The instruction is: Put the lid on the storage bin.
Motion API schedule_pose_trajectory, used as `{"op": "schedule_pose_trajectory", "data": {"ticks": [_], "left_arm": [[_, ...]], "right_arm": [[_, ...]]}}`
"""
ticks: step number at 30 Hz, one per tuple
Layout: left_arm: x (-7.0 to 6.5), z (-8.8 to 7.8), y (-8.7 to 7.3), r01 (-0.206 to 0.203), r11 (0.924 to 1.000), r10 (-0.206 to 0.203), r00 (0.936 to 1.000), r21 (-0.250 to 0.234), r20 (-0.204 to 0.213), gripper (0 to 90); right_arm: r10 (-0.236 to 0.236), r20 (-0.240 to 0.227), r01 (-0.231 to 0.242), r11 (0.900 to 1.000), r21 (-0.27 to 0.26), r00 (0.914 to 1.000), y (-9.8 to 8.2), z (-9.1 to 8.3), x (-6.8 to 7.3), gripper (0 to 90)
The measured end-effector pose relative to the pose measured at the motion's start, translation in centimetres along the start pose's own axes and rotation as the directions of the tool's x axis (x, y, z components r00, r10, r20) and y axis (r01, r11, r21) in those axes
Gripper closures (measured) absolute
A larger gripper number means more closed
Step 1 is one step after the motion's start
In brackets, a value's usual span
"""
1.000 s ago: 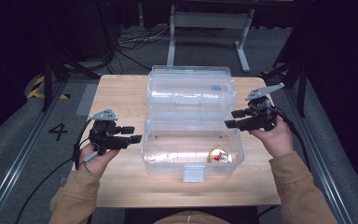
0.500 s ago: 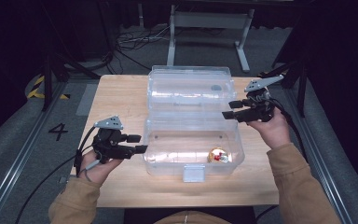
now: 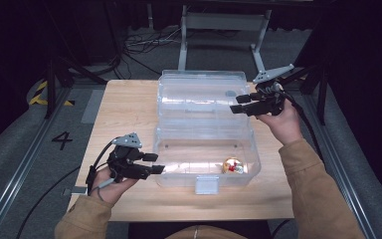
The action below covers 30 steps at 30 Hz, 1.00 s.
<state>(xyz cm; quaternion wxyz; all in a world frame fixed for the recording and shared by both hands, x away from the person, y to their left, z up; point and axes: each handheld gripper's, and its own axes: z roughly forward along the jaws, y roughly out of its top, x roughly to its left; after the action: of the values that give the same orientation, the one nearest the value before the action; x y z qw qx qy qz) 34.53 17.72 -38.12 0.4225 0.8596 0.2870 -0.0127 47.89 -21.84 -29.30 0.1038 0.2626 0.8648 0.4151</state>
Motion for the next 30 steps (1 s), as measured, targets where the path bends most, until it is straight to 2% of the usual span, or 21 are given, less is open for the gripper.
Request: {"op": "schedule_pose_trajectory", "data": {"ticks": [5,10,11,14,18,22,30], "left_arm": [[-0.1,0.7,0.0,-0.004,0.9998,0.004,1.0,0.02,0.006,48.2],[-0.2,1.4,0.1,-0.012,0.9991,0.011,0.9998,0.04,0.017,48.2],[-0.2,1.4,0.1,-0.012,0.9991,0.011,0.9998,0.04,0.017,48.2],[-0.2,1.8,0.1,-0.015,0.9987,0.014,0.9997,0.048,0.021,48.2],[-0.1,2.1,0.2,-0.016,0.9983,0.014,0.9995,0.056,0.027,48.2],[-0.2,2.3,0.2,-0.014,0.998,0.012,0.9994,0.061,0.032,48.2],[-0.2,2.9,0.2,-0.021,0.9962,0.017,0.9986,0.084,0.051,50.2]], "right_arm": [[0.007,0.006,-0.007,0.999,0.048,1.0,0.4,1.3,-0.4,53.2],[-0.005,0.006,0.004,0.994,0.107,1.0,0.5,2.5,-0.7,60.4],[-0.005,0.006,0.004,0.994,0.107,1.0,0.5,2.5,-0.7,60.4],[-0.013,0.006,0.013,0.994,0.112,0.9999,0.6,2.6,-1.0,69.2],[-0.028,-0.008,0.029,0.99,0.14,0.9996,0.6,2.8,-1.4,70.2],[-0.074,-0.017,0.076,0.984,0.16,0.9971,0.7,3.1,-1.3,71.4],[-0.069,-0.056,0.077,0.984,0.162,0.996,0.8,3.1,-1.5,75.0]]}}
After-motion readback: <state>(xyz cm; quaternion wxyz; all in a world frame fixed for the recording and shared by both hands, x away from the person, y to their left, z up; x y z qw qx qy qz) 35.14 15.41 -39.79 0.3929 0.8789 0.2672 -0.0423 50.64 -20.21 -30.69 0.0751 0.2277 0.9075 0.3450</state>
